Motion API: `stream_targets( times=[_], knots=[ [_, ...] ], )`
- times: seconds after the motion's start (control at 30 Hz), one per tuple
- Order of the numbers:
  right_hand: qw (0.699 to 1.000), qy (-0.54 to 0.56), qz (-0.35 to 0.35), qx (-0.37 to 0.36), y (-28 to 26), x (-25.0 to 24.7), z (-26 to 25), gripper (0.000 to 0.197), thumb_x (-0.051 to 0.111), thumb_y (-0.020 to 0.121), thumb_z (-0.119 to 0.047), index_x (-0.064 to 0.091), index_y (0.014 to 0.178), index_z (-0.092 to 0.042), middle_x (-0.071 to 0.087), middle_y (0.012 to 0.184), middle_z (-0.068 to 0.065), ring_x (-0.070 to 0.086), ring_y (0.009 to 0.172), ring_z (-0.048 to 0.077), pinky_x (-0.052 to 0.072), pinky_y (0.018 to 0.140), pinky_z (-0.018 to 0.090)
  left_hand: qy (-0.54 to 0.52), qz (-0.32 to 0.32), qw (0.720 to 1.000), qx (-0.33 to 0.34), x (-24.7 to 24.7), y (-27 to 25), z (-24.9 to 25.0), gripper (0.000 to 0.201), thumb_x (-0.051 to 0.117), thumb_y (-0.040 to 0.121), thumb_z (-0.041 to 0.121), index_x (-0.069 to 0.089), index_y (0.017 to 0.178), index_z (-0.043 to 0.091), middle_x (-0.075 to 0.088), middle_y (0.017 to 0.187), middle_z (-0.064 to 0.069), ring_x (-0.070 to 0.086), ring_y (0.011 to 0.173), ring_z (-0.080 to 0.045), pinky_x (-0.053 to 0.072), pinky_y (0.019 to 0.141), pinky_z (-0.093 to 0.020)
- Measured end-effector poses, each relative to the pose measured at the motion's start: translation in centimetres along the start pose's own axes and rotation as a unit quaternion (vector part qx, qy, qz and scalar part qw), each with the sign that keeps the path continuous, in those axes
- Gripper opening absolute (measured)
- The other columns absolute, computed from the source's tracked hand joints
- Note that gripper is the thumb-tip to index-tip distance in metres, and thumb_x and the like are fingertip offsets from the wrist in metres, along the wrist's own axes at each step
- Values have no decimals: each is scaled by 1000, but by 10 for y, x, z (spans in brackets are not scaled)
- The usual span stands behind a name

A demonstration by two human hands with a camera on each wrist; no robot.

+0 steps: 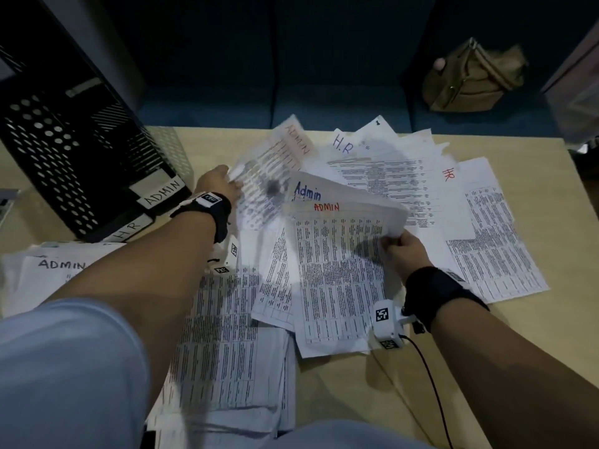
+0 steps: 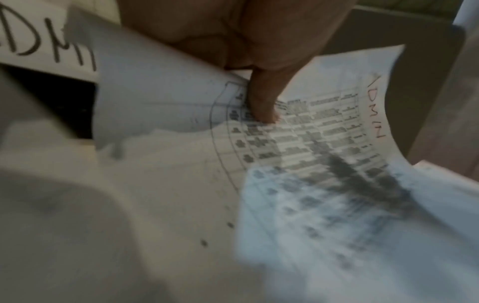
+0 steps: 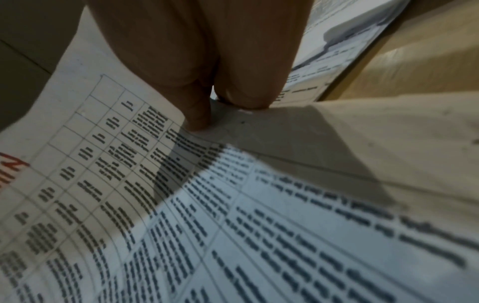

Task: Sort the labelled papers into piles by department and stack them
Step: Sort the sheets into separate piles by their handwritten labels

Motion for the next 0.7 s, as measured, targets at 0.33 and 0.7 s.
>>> stream_targets(
  times=[0.33, 0.7],
  knots=[
    [977, 212, 4, 12, -11, -38, -33, 27, 41, 91, 11, 59, 85, -8, 65, 90, 12, 61, 78, 22, 53, 72, 30, -355, 66, 923, 132, -66, -59, 68, 21, 73, 75, 13, 58, 86, 25, 69, 94, -5, 65, 84, -21, 54, 78, -36],
    [963, 252, -23, -88, -57, -11, -74, 27, 56, 94, -17, 56, 117, -4, 67, 105, 12, 63, 94, 26, 54, 83, 38, -398, -208, 890, 83, -33, -171, 10, 15, 57, 90, -3, 59, 103, 2, 69, 91, -18, 63, 76, -20, 51, 73, -31]
  ],
)
Point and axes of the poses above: each hand's wrist, its own y-axis towards the middle knuckle, its own x-axis out of the palm, z = x × y, the point moved 1 cm from there along y, towards the middle knuckle
